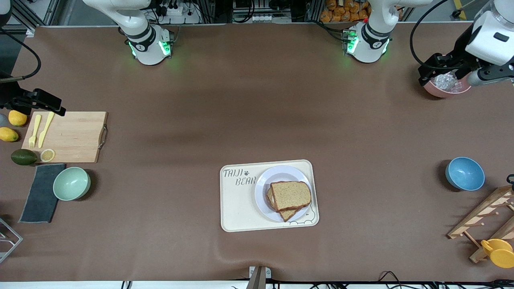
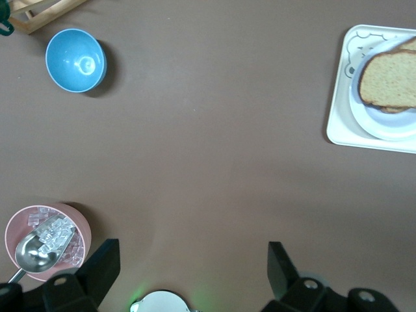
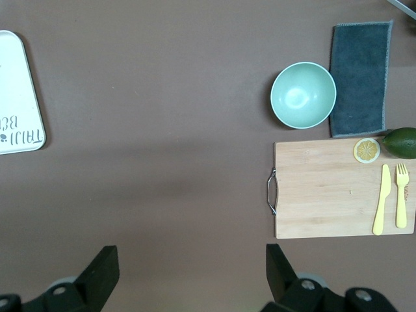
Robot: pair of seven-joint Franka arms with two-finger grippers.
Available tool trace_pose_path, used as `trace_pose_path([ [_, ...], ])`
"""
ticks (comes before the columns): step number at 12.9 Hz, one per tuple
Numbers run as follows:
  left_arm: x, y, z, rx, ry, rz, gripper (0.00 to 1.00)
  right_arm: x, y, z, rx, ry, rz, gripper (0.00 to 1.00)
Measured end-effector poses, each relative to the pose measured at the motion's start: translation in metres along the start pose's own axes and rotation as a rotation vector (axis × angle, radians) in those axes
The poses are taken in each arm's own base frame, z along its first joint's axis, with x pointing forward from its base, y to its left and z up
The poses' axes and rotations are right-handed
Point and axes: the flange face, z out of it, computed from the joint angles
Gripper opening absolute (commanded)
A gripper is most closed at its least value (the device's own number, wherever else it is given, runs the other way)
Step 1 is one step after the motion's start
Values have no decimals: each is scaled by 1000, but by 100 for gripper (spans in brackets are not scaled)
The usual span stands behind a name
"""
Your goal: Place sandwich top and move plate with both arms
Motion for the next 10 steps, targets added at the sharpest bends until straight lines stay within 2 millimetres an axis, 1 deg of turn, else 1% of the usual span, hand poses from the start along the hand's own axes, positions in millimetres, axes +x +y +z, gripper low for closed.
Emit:
trace_pose_path([
  [2, -1, -4, 1, -3, 8, -4, 100, 0, 0, 0, 0, 0, 0, 100],
  [5, 2, -1, 0, -5, 16, 3, 100, 0, 0, 0, 0, 0, 0, 100],
  [10, 14, 0, 18, 6, -18, 37, 100, 0, 0, 0, 0, 0, 0, 100],
])
